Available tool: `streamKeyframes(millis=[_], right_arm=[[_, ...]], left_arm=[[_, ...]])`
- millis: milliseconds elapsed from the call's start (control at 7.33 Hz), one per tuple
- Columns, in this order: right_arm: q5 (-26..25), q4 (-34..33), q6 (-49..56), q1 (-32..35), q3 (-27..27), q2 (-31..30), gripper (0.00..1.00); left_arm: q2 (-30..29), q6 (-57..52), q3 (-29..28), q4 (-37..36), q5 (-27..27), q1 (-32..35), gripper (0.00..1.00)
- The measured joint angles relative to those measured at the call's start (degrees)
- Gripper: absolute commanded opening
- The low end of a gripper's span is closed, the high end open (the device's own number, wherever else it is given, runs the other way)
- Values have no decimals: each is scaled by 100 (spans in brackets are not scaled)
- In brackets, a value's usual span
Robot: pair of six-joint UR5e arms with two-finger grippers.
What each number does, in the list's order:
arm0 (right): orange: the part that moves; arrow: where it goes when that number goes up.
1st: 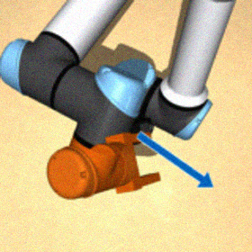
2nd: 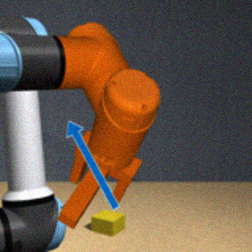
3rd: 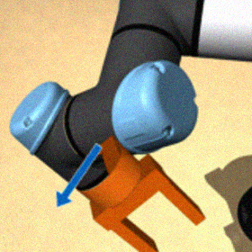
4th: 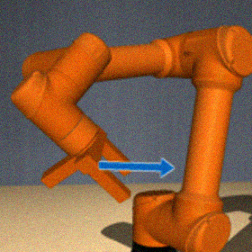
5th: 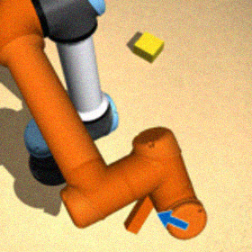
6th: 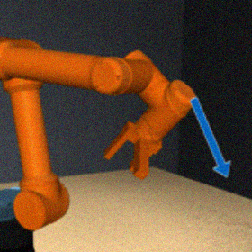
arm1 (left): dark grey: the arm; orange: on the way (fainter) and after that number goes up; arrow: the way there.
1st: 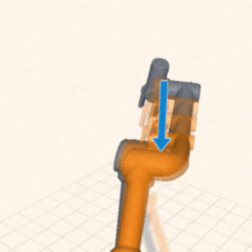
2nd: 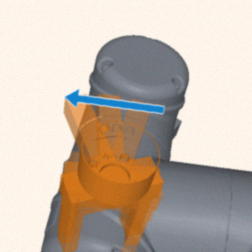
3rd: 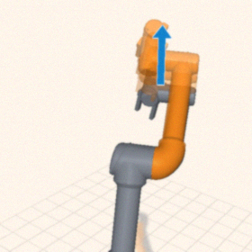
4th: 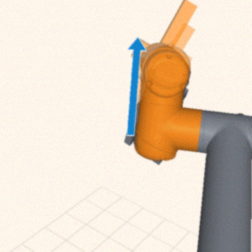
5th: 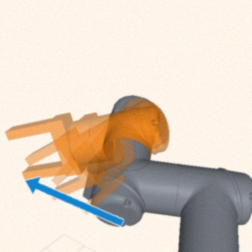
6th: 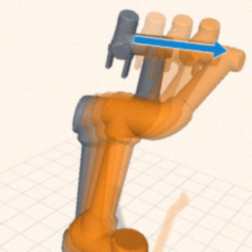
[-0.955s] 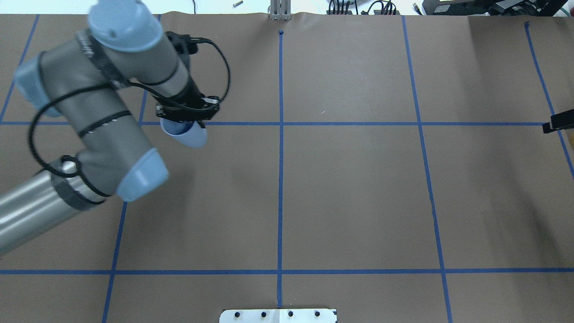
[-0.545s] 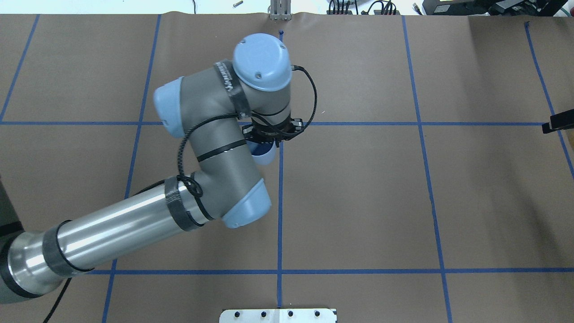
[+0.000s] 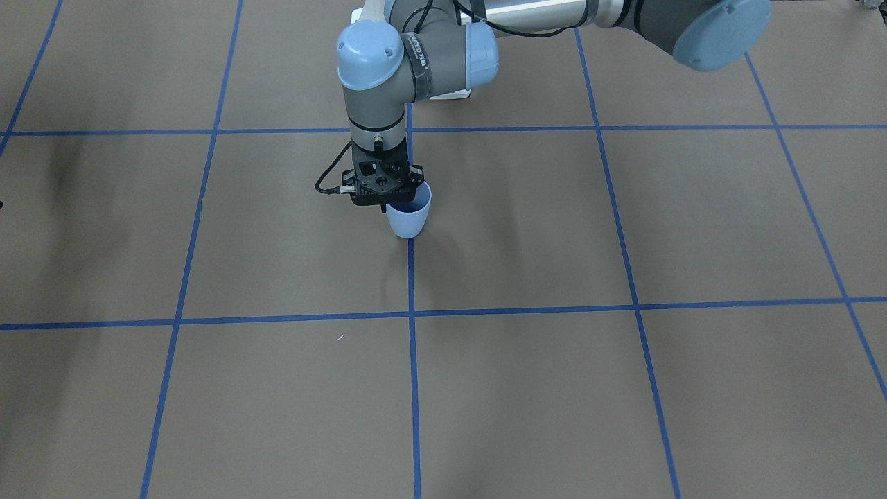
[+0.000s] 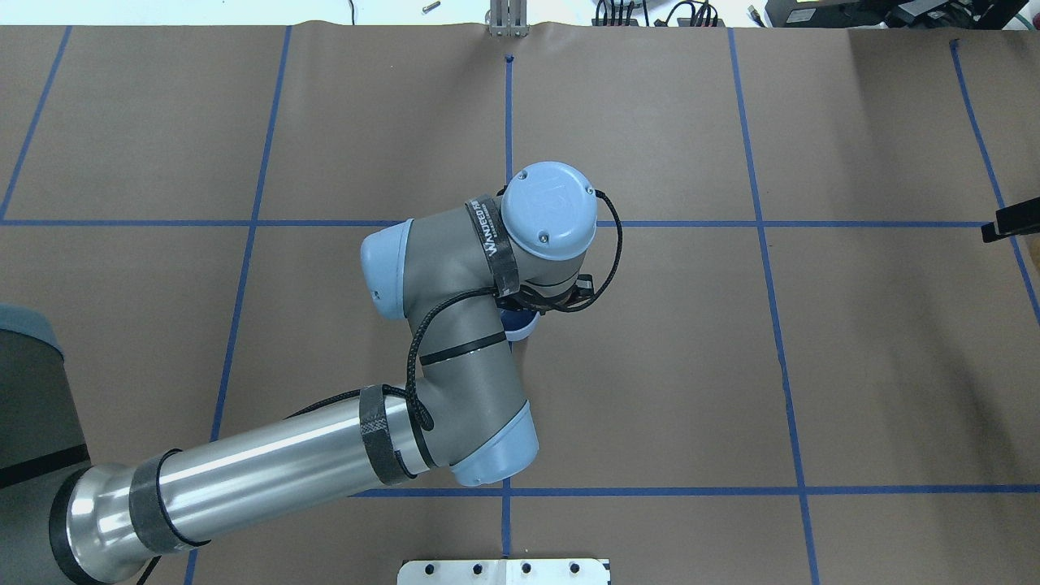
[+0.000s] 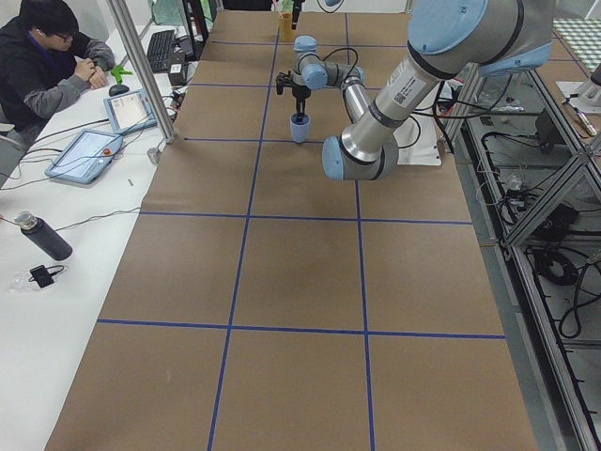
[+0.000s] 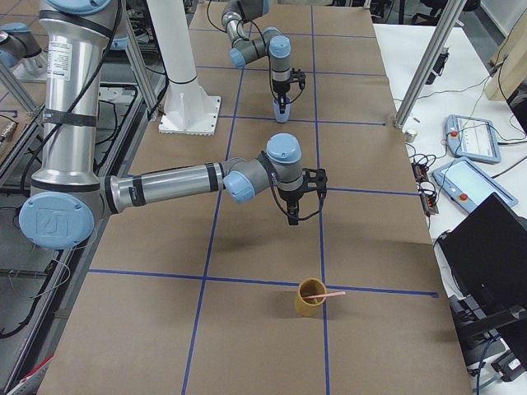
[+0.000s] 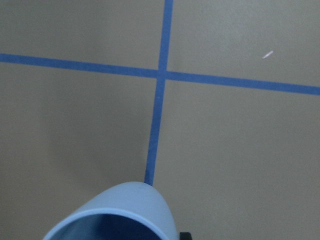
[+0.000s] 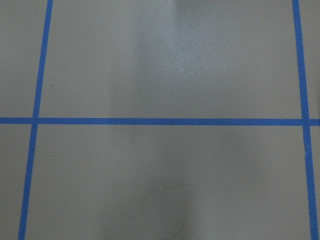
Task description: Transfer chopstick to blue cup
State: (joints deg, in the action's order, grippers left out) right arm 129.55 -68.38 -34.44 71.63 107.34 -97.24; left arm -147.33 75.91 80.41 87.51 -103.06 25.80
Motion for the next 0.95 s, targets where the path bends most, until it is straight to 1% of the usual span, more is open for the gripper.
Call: streamKeyframes(millis=[136, 273, 409, 545, 682, 818, 955], right_arm=[[0, 0, -1, -3, -6, 2, 100], [0, 0, -1, -9, -9, 3, 100], [2, 0, 17, -13, -7, 6, 100], [6, 0, 56, -13, 12, 12, 100], [18, -5, 97, 5, 45, 23, 100], [44, -25, 220, 64, 61, 33, 100], [65, -55, 539, 184, 44, 16, 100]], left_arm=[[17, 0, 6, 11, 9, -25, 97], [42, -5, 48, 8, 17, -31, 98], [99, -28, 227, -12, 15, 8, 98], [175, -77, 571, -64, -79, 169, 98], [290, -230, 973, -167, -427, 524, 99], [554, -698, 1377, -288, -1015, 1063, 99], [1010, -1443, 1743, -347, -1513, 1641, 99]])
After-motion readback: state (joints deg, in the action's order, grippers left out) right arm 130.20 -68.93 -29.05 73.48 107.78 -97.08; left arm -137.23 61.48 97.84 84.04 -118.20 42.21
